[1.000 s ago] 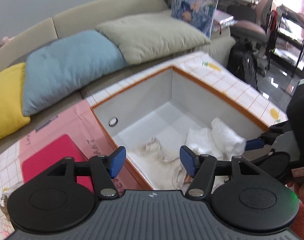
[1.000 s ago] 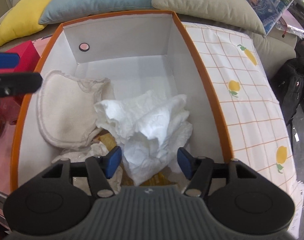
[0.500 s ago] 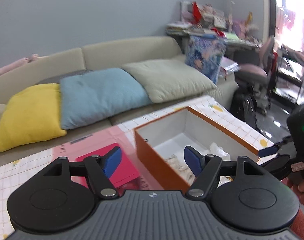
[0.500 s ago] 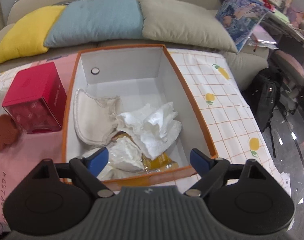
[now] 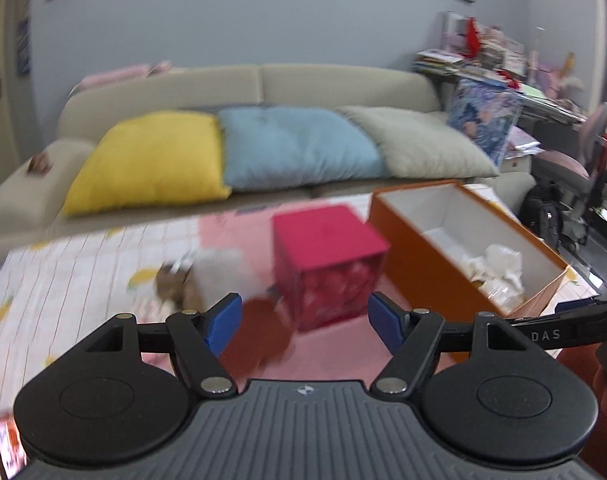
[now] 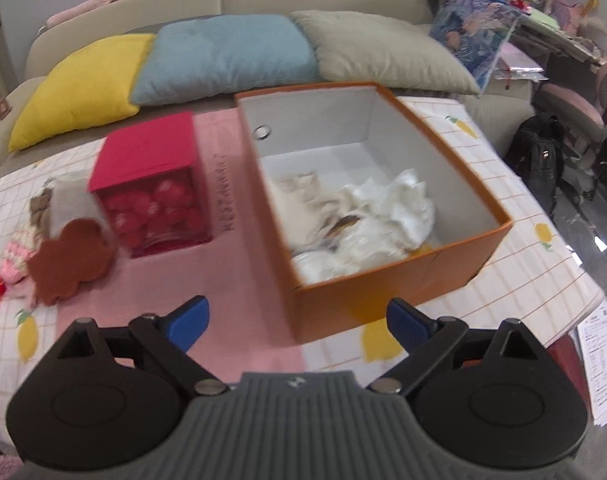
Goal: Organize soft objects
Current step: 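Move both tools back toward the brown sponge and knit items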
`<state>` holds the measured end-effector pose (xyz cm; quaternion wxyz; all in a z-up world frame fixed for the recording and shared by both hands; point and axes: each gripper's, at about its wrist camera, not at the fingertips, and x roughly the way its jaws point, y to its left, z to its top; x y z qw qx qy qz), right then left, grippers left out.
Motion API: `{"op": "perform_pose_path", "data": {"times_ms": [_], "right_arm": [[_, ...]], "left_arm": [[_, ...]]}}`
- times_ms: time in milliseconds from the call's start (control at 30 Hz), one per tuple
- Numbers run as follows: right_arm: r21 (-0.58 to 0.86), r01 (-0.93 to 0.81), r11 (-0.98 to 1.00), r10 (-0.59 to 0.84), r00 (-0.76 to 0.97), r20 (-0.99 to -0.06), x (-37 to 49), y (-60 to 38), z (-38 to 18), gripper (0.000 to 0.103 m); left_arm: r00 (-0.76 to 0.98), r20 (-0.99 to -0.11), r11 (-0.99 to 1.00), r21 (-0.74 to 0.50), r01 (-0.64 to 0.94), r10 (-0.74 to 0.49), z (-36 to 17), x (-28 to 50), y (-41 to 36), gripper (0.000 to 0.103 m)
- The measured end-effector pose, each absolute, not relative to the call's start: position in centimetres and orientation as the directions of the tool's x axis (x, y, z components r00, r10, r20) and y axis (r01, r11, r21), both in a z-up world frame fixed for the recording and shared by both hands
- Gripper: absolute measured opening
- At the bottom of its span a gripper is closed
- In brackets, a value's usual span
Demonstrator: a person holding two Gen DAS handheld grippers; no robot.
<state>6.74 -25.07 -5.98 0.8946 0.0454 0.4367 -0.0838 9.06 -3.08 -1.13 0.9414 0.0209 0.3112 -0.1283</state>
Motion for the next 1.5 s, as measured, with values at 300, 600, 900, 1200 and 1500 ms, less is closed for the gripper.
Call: {"op": "perform_pose_path", "data": {"times_ms": [300, 600, 900, 1200, 1500], "right_arm": [[-0.006, 0.006, 1.000, -0.008, 0.560, -0.829, 5.3, -18.7, -7.6, 0.094], [0.035, -0.093, 0.995, 0.083, 0.583, -0.808, 5.7, -15.9, -7.4, 0.094], [0.082, -0.095, 0.992, 0.123, 0.600, -0.791, 7.9, -14.5, -7.9, 0.094], [0.081, -0.109, 0.991, 0.133, 0.657, -0.742, 9.9, -13.0, -8.9, 0.093], [0.163, -0.161, 0.973, 0.227, 0.582, -0.781, 14.0, -10.7, -10.8, 0.083]], "left_arm": [[0.713, -0.678, 0.982, -0.161, 0.094, -0.179, -4.2, 7.2, 3.2, 0.084], [0.672, -0.716, 0.972, -0.232, 0.029, -0.191, -5.5, 7.2, 5.3, 0.084], [0.656, -0.732, 0.972, -0.236, 0.008, -0.184, -6.3, 8.2, 5.8, 0.084], [0.639, -0.747, 0.967, -0.254, -0.015, -0.186, -7.8, 9.6, 6.7, 0.084], [0.616, -0.765, 0.974, -0.225, 0.019, -0.188, -9.0, 12.3, 7.9, 0.081]]}}
